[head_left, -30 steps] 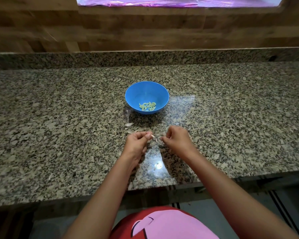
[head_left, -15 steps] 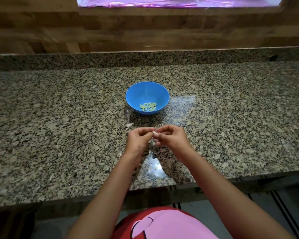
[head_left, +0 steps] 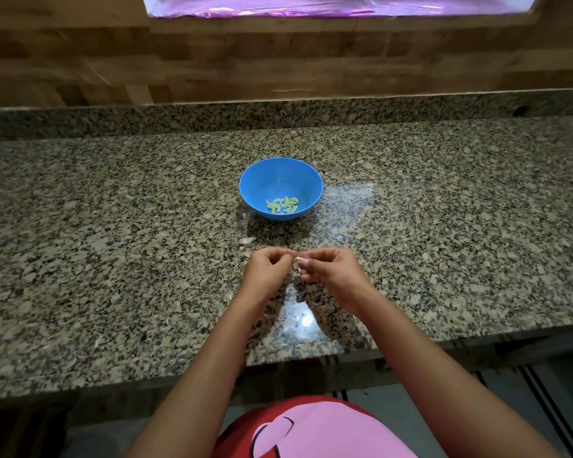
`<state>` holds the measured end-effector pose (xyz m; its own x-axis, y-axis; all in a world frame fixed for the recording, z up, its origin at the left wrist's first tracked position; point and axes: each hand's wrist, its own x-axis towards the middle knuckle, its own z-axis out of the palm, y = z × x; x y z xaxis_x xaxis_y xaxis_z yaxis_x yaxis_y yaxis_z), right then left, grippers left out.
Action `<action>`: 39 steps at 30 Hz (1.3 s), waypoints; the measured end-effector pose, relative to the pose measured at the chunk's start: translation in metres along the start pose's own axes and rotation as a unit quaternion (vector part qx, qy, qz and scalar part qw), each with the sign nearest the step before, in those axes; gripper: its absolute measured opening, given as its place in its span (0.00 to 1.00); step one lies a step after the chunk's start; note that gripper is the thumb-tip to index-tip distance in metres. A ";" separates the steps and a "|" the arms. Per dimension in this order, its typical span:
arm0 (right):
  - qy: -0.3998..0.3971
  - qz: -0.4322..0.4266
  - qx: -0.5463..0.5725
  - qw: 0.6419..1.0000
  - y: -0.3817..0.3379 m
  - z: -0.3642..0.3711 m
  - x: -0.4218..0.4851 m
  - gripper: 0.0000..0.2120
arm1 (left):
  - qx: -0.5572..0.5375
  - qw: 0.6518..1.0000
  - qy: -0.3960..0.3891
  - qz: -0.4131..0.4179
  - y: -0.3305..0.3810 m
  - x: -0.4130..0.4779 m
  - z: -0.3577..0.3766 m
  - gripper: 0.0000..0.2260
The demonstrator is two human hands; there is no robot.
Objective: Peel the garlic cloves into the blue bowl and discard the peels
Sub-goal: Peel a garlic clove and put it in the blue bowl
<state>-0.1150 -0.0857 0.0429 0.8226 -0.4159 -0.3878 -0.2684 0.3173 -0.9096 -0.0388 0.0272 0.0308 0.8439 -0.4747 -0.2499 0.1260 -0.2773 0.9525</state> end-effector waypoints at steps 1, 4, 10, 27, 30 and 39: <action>0.004 0.000 0.018 1.000 -0.001 0.000 0.000 0.09 | -0.002 1.000 -0.012 -0.002 0.000 -0.001 0.000 0.03; 0.014 -0.011 0.018 1.000 0.000 0.000 0.000 0.09 | -0.024 1.000 -0.016 0.001 0.000 -0.002 0.001 0.02; 0.039 -0.051 -0.111 0.992 0.000 -0.003 0.000 0.05 | 0.029 0.999 -0.003 0.037 0.000 -0.003 0.000 0.02; 0.122 -0.176 -0.282 0.935 0.004 0.003 -0.004 0.04 | -0.154 0.984 0.032 -0.087 0.009 -0.001 0.017 0.03; 0.115 -0.074 -0.019 0.990 0.010 0.005 -0.003 0.03 | -0.182 0.976 0.025 -0.117 0.011 -0.003 0.018 0.04; 0.091 -0.010 -0.002 0.996 -0.002 -0.022 0.019 0.02 | 0.018 0.998 0.002 -0.056 0.009 0.002 0.016 0.07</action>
<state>-0.1096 -0.1130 0.0342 0.7234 -0.5703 -0.3891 -0.2550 0.3031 -0.9182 -0.0447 0.0104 0.0360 0.8272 -0.4366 -0.3537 0.2008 -0.3583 0.9118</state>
